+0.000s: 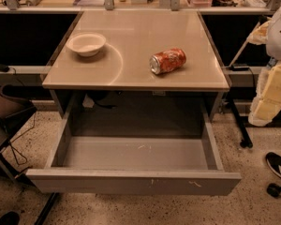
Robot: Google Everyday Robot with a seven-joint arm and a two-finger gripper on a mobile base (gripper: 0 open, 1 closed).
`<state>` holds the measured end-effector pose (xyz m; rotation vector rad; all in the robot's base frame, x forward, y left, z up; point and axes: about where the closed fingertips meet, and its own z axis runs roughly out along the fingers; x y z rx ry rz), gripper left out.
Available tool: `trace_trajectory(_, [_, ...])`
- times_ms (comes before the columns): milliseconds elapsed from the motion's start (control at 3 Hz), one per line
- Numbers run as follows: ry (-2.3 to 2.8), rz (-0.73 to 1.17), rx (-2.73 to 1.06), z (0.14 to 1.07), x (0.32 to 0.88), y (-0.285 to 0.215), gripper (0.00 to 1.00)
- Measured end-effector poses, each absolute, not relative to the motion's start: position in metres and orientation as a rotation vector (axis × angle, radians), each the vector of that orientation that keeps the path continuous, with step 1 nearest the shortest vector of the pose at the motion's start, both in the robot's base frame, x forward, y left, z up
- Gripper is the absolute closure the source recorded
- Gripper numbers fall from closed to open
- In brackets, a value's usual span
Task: Place coke can into top drawer
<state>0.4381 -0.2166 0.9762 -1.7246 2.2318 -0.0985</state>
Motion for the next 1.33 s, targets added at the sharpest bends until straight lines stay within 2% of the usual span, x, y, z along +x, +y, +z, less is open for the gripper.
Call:
trace_trajectory(333, [2.232, -0.098, -1.725, 0.976, 0.438, -0.217, 0.0])
trace_trajectory(667, [2.192, 0.063, -1.765, 0.97, 0.463, -0.202, 0.0])
trace_trajectory(1000, [2.093, 0.364, -1.832, 0.953, 0.522, -0.148, 0.0])
trace_trajectory(1333, [1.975, 0.55, -1.845, 0.941, 0.583, -0.091, 0.0])
